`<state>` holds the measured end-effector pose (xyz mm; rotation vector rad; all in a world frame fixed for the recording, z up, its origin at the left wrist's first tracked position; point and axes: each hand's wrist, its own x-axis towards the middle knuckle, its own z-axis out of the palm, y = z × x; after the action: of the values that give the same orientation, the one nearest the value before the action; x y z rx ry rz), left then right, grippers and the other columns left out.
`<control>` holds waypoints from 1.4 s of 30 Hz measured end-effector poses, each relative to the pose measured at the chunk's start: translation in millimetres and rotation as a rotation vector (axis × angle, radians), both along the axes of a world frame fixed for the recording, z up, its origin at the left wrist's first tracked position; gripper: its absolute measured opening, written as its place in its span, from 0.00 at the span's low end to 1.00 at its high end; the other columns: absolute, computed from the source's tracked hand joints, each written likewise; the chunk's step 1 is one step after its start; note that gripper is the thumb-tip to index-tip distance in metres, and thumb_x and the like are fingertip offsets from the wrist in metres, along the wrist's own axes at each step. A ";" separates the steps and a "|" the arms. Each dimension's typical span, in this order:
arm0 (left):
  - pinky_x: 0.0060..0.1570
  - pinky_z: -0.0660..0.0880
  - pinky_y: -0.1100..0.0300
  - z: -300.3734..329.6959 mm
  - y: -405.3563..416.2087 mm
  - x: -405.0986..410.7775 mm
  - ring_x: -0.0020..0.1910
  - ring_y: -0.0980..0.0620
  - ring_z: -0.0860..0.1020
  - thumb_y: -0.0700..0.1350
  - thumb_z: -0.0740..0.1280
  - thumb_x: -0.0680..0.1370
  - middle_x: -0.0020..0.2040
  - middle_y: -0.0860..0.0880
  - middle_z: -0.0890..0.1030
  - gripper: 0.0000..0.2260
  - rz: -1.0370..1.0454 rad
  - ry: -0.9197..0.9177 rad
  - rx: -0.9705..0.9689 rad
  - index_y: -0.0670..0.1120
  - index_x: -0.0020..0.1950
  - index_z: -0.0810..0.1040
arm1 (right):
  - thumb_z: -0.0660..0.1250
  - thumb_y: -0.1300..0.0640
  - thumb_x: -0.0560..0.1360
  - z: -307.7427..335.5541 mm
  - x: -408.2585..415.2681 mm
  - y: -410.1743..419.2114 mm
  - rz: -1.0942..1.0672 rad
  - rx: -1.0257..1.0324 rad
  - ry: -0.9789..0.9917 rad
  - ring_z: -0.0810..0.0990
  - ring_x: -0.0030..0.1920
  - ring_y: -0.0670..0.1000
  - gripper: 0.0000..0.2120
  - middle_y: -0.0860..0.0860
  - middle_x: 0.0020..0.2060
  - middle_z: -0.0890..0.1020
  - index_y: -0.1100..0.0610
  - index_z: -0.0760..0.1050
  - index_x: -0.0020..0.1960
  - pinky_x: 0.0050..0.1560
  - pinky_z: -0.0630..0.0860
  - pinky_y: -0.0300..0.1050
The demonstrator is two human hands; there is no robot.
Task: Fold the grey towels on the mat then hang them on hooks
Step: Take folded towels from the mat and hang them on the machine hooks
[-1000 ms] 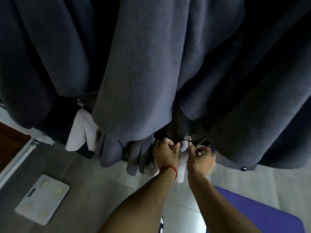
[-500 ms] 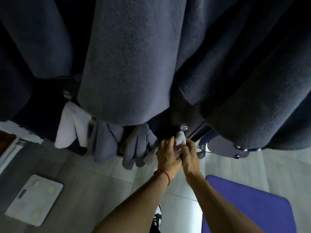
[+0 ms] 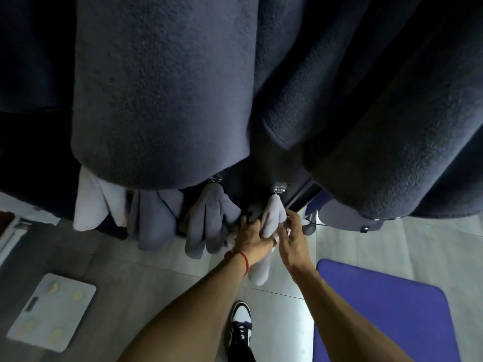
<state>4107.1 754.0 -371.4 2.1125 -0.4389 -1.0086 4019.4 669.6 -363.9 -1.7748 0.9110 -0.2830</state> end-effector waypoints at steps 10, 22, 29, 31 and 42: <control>0.59 0.72 0.59 -5.5 -2.0 -18.2 0.66 0.46 0.72 0.55 0.65 0.81 0.69 0.46 0.69 0.29 -0.080 -0.045 0.080 0.49 0.78 0.59 | 0.59 0.45 0.74 -5.4 -8.3 -5.2 -0.012 0.073 0.041 0.76 0.58 0.39 0.17 0.42 0.58 0.77 0.36 0.70 0.62 0.63 0.76 0.52; 0.68 0.63 0.61 -3.9 21.4 -25.6 0.74 0.45 0.66 0.41 0.73 0.77 0.75 0.44 0.67 0.33 0.080 -0.384 -0.154 0.48 0.79 0.62 | 0.64 0.48 0.73 -17.9 -6.7 -5.3 0.038 0.144 0.066 0.74 0.67 0.46 0.31 0.42 0.66 0.75 0.46 0.63 0.76 0.61 0.74 0.38; 0.68 0.61 0.61 -7.6 29.1 -20.0 0.77 0.47 0.61 0.47 0.72 0.78 0.79 0.45 0.60 0.37 0.034 -0.268 -0.129 0.52 0.81 0.54 | 0.70 0.60 0.75 -27.5 -1.9 -20.4 0.139 0.172 0.300 0.73 0.61 0.53 0.29 0.51 0.62 0.71 0.51 0.64 0.73 0.56 0.73 0.48; 0.68 0.60 0.61 -8.3 30.9 -17.1 0.77 0.47 0.60 0.48 0.71 0.79 0.79 0.46 0.58 0.38 0.002 -0.229 -0.095 0.53 0.81 0.52 | 0.68 0.59 0.78 -32.7 -4.8 -22.8 0.145 0.204 0.306 0.78 0.58 0.57 0.24 0.53 0.58 0.76 0.52 0.63 0.70 0.57 0.78 0.53; 0.69 0.70 0.54 -4.5 71.6 -10.6 0.70 0.49 0.70 0.38 0.69 0.76 0.70 0.51 0.71 0.31 -0.060 -0.252 -0.081 0.52 0.77 0.64 | 0.64 0.54 0.83 -44.4 -28.4 -10.4 0.098 0.170 0.284 0.74 0.68 0.56 0.31 0.54 0.67 0.74 0.57 0.54 0.80 0.64 0.69 0.45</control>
<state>4096.5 825.6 -375.9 2.1717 -0.6591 -0.7454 3991.0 659.3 -408.3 -1.7207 1.0112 0.1103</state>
